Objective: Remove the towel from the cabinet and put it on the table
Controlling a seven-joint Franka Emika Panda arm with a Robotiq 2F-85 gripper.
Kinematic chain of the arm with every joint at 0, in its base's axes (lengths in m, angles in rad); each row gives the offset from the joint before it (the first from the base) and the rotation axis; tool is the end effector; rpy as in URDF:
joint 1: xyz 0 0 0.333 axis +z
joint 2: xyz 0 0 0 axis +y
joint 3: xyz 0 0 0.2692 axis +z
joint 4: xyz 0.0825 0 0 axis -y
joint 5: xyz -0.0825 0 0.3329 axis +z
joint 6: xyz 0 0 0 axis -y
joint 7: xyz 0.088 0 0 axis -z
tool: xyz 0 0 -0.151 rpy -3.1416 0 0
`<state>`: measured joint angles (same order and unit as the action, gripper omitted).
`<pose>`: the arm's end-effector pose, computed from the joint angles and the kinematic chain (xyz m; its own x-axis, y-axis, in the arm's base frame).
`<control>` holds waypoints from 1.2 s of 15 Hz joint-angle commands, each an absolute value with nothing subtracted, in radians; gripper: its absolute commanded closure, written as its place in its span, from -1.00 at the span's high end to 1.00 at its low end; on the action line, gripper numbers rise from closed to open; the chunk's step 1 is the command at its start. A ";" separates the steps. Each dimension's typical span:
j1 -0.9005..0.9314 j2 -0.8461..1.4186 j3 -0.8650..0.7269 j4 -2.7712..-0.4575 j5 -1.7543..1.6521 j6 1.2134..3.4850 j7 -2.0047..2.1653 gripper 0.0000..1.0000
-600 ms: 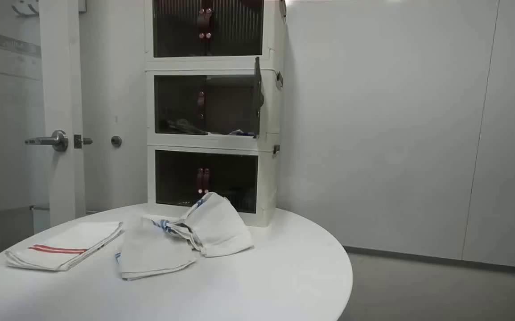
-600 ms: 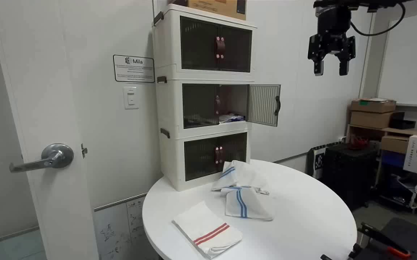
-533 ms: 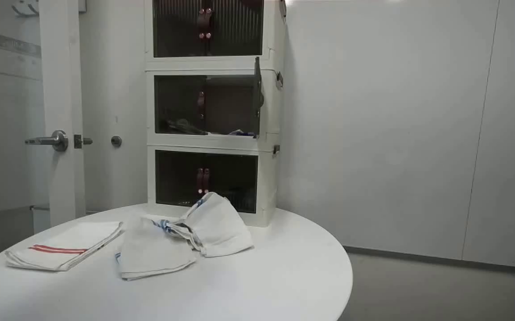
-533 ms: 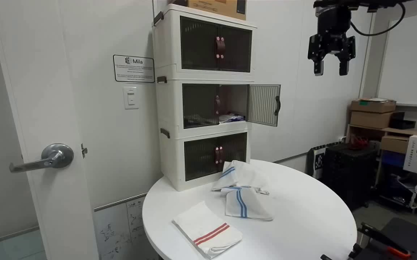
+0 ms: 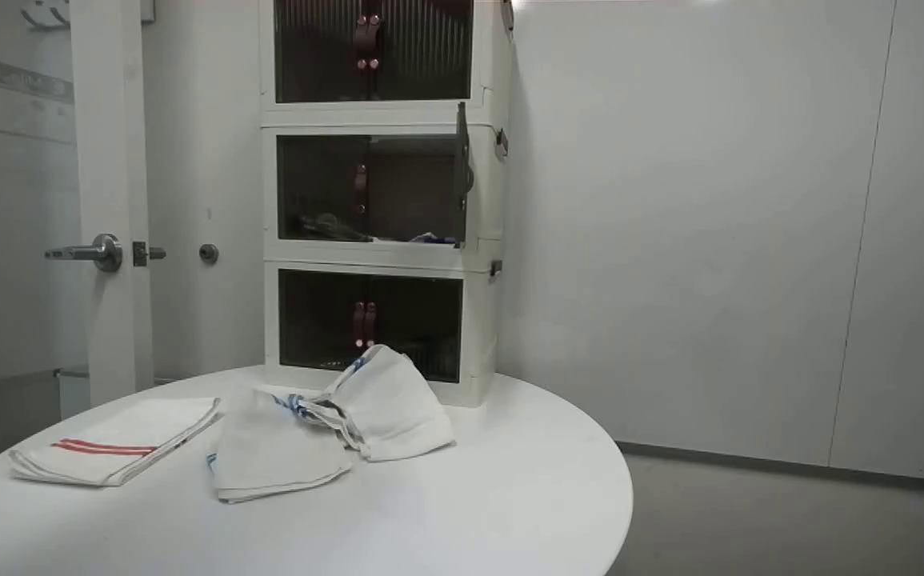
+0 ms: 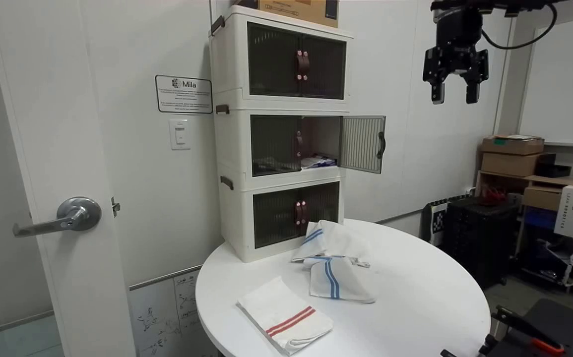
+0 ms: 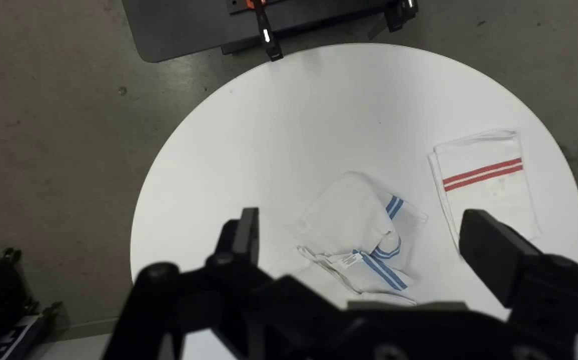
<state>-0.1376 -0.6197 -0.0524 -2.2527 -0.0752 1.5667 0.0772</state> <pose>0.3179 -0.0748 0.5050 0.9655 -0.2525 -0.0632 -0.2497 -0.9671 0.0496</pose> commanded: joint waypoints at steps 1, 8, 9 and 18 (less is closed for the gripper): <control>-0.128 -0.619 -0.059 -2.251 -0.079 1.565 0.081 1.00; -0.128 -0.619 -0.059 -2.251 -0.079 1.565 0.081 1.00; -0.128 -0.619 -0.059 -2.251 -0.079 1.565 0.081 1.00; -0.107 -0.596 -0.069 -2.291 -0.083 1.693 0.030 1.00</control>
